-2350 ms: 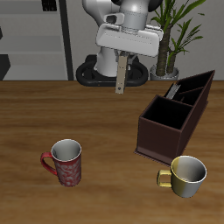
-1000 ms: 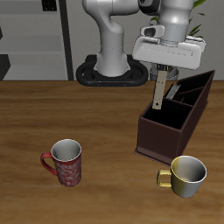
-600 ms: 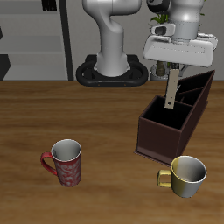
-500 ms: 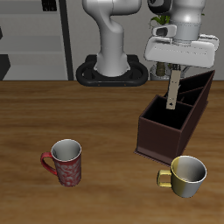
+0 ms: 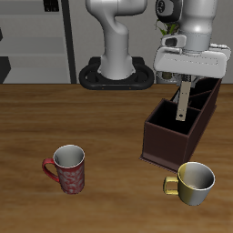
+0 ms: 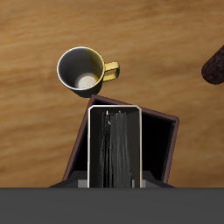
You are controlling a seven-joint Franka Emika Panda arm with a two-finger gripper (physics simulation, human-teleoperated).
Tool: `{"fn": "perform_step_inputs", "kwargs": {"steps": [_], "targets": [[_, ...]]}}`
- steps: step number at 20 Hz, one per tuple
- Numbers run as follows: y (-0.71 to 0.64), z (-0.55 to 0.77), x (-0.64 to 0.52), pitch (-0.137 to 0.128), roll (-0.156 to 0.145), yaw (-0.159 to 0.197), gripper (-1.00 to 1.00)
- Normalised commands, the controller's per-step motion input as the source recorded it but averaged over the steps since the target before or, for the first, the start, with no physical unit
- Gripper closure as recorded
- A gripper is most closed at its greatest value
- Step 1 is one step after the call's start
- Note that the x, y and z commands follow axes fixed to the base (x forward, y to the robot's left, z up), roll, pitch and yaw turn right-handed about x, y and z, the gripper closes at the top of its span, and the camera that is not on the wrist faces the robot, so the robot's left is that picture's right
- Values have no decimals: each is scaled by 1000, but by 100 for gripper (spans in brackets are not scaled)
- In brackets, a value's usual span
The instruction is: Place the black book into the left desk caddy's front compartment and place the yellow book into the left desk caddy's right compartment and place the red mug into the left desk caddy's left compartment
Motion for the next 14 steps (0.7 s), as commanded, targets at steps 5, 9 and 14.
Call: {"fn": "perform_step_inputs", "kwargs": {"steps": [5,9,14], "targets": [[30,-237,64,24,24,7,100],[-35,-388,29,42,25,15,100],[-72,-317,-15,25,8,29,100]]}}
